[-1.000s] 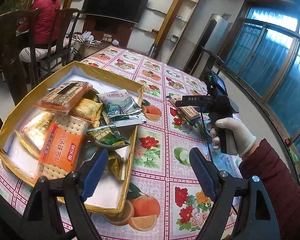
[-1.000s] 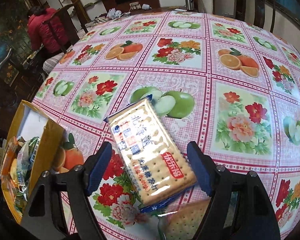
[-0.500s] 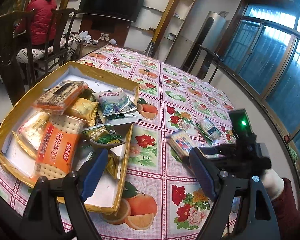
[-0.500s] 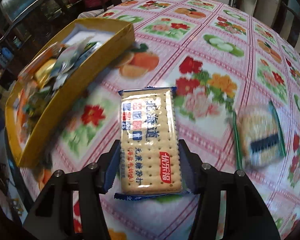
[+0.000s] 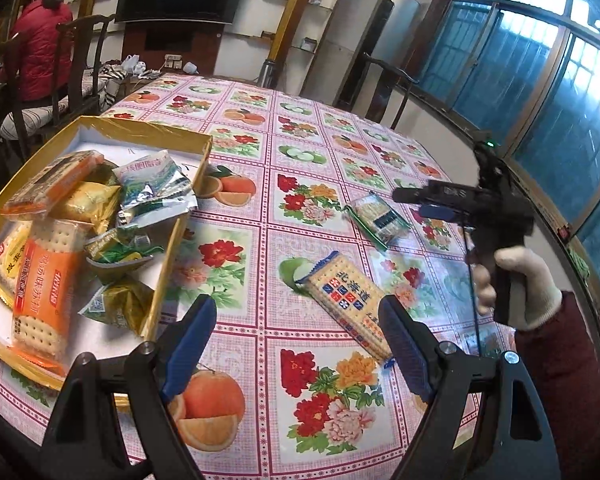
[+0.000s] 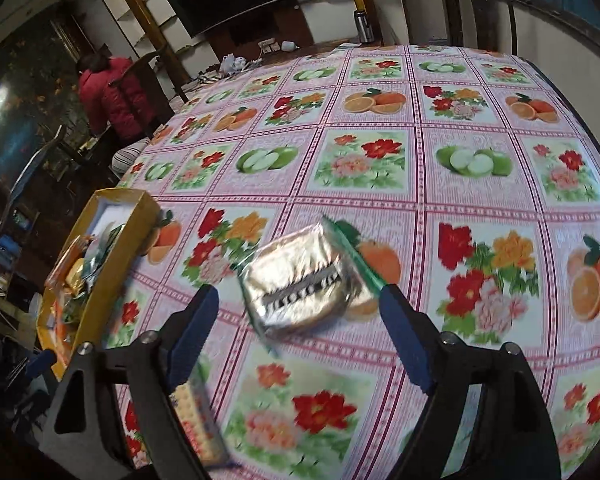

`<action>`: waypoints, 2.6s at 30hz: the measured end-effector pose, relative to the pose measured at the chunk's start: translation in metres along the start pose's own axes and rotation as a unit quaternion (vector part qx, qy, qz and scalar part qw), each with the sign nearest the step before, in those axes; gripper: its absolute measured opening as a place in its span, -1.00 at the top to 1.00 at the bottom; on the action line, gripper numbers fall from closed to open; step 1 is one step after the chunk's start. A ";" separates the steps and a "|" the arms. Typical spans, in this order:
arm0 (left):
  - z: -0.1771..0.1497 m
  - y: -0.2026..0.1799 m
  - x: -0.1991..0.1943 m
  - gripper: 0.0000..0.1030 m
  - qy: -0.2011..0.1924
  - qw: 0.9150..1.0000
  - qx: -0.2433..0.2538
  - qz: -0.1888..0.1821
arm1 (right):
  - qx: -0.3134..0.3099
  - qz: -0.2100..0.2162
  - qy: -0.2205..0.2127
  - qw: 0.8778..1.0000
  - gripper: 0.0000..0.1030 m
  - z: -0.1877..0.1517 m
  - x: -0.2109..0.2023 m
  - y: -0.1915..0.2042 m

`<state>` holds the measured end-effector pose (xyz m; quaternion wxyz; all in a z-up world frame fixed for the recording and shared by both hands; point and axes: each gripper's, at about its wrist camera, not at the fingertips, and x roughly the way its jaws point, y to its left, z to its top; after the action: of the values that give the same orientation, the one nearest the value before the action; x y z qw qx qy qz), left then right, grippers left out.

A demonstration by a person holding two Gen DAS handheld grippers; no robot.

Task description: Organize snacks

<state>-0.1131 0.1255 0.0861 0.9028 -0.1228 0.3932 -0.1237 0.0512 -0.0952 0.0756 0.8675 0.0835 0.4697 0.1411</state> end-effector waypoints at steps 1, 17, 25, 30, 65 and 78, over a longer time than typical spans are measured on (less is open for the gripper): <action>-0.002 -0.002 0.002 -0.62 0.005 1.000 -0.001 -0.004 | 0.008 -0.007 0.013 1.000 -0.64 0.008 0.014 -0.001; -0.009 -0.010 0.017 -0.62 0.026 1.000 -0.002 -0.004 | -0.107 -0.089 0.099 0.985 -0.89 0.016 0.092 0.070; -0.009 -0.016 0.020 -0.62 0.029 1.000 0.011 0.004 | -0.137 -0.058 0.111 0.983 -0.51 -0.008 0.084 0.100; -0.008 -0.023 0.036 -0.62 0.048 0.999 0.011 0.014 | -0.129 -0.061 0.085 0.986 -0.48 -0.042 0.062 0.122; -0.015 -0.083 0.095 -0.10 0.080 0.984 0.140 0.072 | 0.018 -0.023 -0.025 0.999 -0.70 -0.102 -0.044 -0.003; -0.013 -0.038 0.053 -0.09 0.044 0.996 0.081 0.016 | -0.015 -0.118 0.020 0.993 -0.80 -0.118 -0.018 0.048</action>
<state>-0.0922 0.0714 0.0533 0.8935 -0.0373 0.4230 -0.1459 -0.0653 -0.0540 0.0384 0.8695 0.0119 0.4916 0.0465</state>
